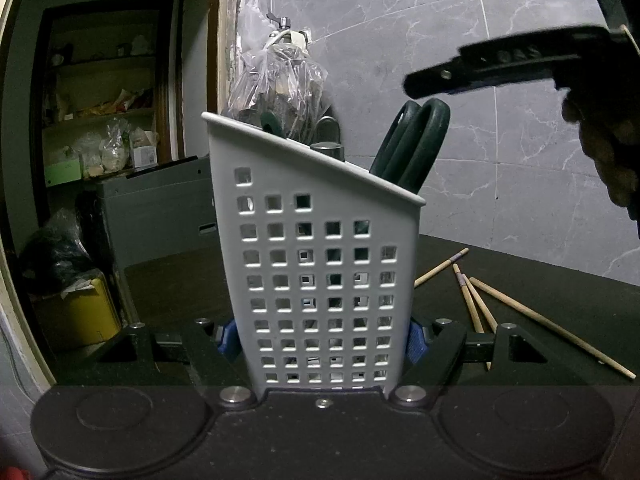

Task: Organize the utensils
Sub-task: 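Move the right tool back over the utensil pile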

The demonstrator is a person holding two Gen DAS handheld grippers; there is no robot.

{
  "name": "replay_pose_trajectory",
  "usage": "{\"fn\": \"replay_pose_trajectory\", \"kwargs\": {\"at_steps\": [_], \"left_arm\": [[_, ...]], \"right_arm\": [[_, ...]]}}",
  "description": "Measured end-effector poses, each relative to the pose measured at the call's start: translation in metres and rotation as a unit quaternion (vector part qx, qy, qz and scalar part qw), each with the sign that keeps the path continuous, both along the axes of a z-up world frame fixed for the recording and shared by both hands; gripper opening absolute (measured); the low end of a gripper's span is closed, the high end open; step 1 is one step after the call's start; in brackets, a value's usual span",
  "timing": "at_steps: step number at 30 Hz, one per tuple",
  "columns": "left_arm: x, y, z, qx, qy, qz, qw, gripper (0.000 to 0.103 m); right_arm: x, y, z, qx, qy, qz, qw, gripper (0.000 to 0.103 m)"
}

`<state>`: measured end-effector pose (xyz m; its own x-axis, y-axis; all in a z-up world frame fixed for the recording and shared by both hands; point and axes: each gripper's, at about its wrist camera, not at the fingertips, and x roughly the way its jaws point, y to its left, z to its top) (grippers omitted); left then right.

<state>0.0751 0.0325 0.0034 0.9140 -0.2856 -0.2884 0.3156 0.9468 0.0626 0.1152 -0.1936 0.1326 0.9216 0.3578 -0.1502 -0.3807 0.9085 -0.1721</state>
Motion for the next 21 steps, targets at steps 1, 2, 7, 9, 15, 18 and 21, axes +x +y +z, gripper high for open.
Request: {"fn": "replay_pose_trajectory", "kwargs": {"at_steps": [1, 2, 7, 9, 15, 18, 21], "left_arm": [[0.001, 0.000, 0.000, 0.000, 0.000, -0.001, 1.0000, 0.076], [0.001, 0.000, 0.000, 0.000, 0.000, -0.001, 1.0000, 0.076], [0.001, 0.000, 0.000, 0.000, 0.001, -0.001, 1.0000, 0.076], [0.001, 0.001, 0.000, 0.000, 0.000, -0.001, 1.0000, 0.076], [0.003, 0.001, -0.001, 0.001, 0.001, -0.001, 1.0000, 0.076], [0.003, 0.001, -0.001, 0.001, 0.001, -0.001, 1.0000, 0.076], [0.003, 0.001, -0.001, 0.001, 0.000, -0.001, 1.0000, 0.076]], "right_arm": [[0.001, -0.005, -0.001, 0.005, 0.001, -0.008, 1.000, 0.072], [0.002, -0.010, -0.003, 0.009, 0.003, -0.017, 1.000, 0.081], [0.021, -0.029, -0.017, 0.022, 0.033, -0.071, 0.997, 0.103], [0.035, -0.035, -0.027, 0.025, 0.058, -0.091, 0.994, 0.103], [0.079, -0.047, -0.062, 0.044, 0.155, -0.132, 0.978, 0.103], [0.096, -0.050, -0.079, 0.053, 0.197, -0.142, 0.969, 0.103], [0.106, -0.050, -0.094, 0.064, 0.227, -0.149, 0.960, 0.103]]}}
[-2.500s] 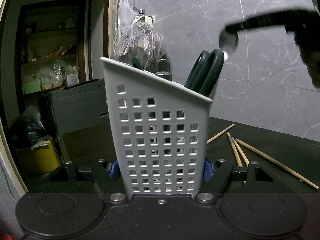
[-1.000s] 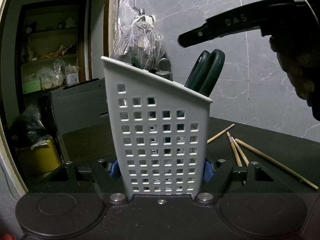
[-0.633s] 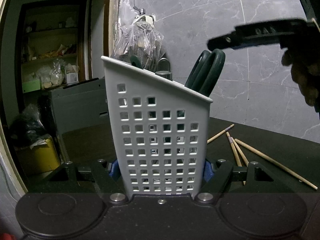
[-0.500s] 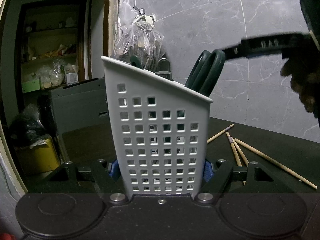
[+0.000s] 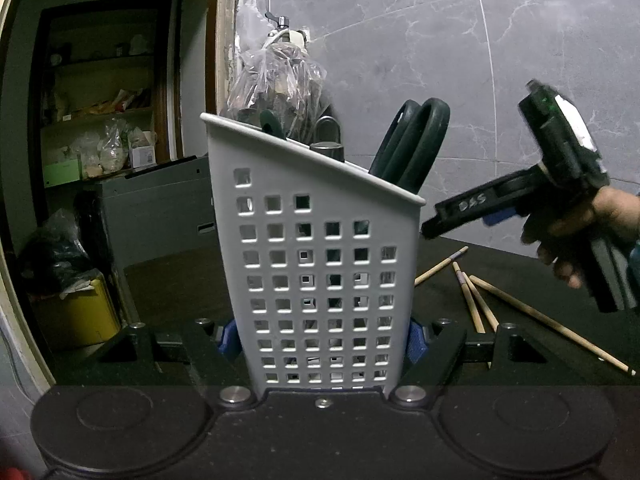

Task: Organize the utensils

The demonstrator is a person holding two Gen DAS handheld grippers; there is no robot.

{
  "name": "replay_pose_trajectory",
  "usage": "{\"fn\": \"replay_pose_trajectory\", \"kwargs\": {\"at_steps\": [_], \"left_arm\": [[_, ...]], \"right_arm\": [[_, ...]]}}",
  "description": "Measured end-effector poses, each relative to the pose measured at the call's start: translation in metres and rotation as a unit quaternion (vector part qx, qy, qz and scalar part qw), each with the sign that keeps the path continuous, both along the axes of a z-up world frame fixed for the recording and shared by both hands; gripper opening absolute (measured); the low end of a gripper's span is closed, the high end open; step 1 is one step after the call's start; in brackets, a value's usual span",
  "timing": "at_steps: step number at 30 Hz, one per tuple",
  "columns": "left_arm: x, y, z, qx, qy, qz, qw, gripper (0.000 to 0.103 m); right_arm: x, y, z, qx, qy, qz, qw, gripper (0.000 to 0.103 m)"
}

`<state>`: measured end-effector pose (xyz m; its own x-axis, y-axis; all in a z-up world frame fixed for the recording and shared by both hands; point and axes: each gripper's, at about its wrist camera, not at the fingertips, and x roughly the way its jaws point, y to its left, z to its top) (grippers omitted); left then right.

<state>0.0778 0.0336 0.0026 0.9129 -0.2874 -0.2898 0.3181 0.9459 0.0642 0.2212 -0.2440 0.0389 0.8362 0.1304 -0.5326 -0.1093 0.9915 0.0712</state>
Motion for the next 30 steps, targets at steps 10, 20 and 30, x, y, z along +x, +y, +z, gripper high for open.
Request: {"fn": "replay_pose_trajectory", "kwargs": {"at_steps": [10, 20, 30], "left_arm": [[0.000, 0.000, 0.000, 0.000, 0.000, 0.000, 1.0000, 0.076], [0.001, 0.001, 0.000, 0.000, 0.001, 0.000, 1.0000, 0.076], [0.001, 0.001, 0.000, -0.001, 0.001, 0.000, 1.0000, 0.076]], "right_arm": [[0.017, 0.013, -0.019, 0.007, 0.035, 0.000, 0.999, 0.103], [0.041, 0.031, -0.024, -0.001, 0.047, -0.009, 0.999, 0.103], [0.069, 0.048, -0.039, -0.025, 0.060, -0.033, 0.997, 0.103]]}}
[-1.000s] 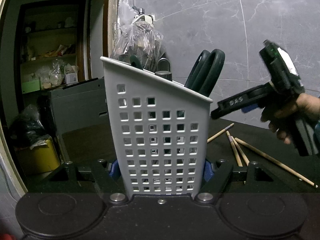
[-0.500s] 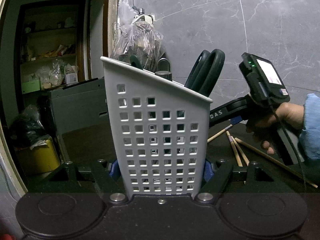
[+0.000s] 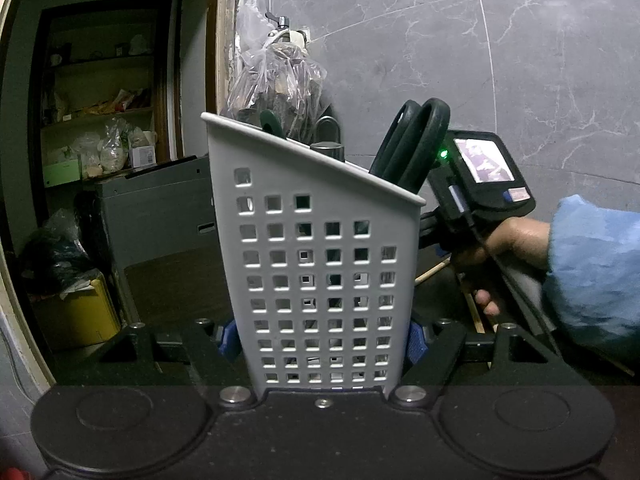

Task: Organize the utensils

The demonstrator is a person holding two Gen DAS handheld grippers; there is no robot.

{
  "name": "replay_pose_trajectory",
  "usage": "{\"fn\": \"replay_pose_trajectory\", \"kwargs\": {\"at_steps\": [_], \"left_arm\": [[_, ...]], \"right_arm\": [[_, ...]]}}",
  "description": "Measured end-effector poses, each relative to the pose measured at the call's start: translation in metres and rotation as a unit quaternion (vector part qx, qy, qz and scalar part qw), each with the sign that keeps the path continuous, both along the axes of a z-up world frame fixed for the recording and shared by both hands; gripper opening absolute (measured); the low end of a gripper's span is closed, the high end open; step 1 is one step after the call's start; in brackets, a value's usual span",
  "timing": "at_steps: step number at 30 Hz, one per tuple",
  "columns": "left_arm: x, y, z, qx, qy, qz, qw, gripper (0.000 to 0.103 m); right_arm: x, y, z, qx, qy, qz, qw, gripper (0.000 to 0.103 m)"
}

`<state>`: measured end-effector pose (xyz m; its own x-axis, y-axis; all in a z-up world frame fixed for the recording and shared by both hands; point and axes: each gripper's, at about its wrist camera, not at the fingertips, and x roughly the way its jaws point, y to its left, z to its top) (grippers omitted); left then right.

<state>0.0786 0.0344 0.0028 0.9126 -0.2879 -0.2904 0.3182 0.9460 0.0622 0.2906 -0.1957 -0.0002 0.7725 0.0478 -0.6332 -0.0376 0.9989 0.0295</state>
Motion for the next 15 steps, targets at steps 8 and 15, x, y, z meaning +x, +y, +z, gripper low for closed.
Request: {"fn": "replay_pose_trajectory", "kwargs": {"at_steps": [8, 15], "left_arm": [[0.001, 0.000, 0.000, -0.001, 0.000, -0.001, 1.0000, 0.076], [0.002, 0.001, 0.000, -0.002, 0.001, -0.002, 1.0000, 0.076]], "right_arm": [[-0.005, -0.005, -0.004, -0.020, -0.010, 0.000, 1.000, 0.103], [-0.011, -0.017, -0.003, -0.013, -0.008, -0.011, 1.000, 0.103]]}}
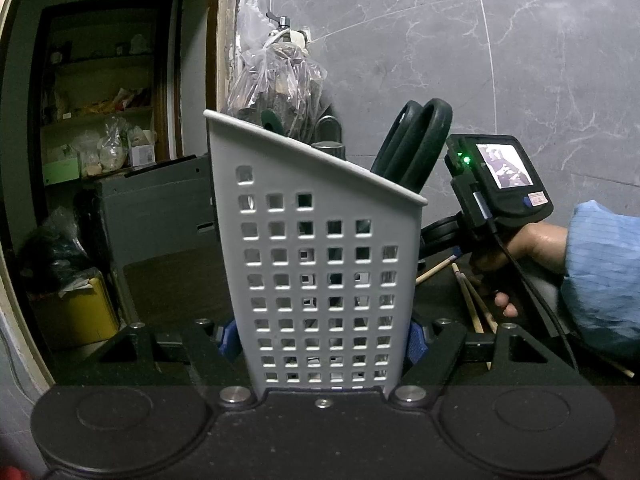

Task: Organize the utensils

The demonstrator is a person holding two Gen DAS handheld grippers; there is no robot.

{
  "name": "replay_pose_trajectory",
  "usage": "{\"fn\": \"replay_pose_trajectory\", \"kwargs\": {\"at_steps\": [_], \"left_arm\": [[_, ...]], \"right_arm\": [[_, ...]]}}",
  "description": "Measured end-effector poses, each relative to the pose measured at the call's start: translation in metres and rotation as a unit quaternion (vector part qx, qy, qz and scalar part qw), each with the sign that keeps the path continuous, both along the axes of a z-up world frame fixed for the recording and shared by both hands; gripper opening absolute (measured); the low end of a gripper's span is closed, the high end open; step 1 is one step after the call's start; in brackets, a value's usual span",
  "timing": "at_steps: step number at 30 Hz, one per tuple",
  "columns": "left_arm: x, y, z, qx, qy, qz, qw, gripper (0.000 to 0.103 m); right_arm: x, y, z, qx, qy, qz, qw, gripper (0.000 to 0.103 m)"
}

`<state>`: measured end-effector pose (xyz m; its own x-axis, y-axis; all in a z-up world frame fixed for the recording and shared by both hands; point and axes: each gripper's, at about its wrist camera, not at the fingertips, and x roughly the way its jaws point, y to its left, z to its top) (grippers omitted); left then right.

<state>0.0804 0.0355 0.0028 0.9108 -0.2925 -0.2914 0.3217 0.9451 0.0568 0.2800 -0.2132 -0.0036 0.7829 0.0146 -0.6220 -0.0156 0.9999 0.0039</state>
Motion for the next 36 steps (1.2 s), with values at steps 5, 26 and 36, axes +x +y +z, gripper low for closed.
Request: {"fn": "replay_pose_trajectory", "kwargs": {"at_steps": [5, 26, 36], "left_arm": [[0.000, 0.000, 0.000, 0.001, 0.000, 0.000, 1.0000, 0.076], [-0.001, 0.000, -0.001, 0.001, 0.000, 0.000, 1.0000, 0.076], [-0.001, 0.000, -0.001, 0.001, 0.000, 0.000, 1.0000, 0.076]], "right_arm": [[0.002, 0.002, -0.004, 0.022, 0.005, 0.021, 1.000, 0.103], [-0.072, -0.058, 0.002, -0.024, 0.021, 0.068, 0.997, 0.103], [-0.045, -0.043, 0.012, 0.048, -0.010, 0.081, 0.995, 0.102]]}}
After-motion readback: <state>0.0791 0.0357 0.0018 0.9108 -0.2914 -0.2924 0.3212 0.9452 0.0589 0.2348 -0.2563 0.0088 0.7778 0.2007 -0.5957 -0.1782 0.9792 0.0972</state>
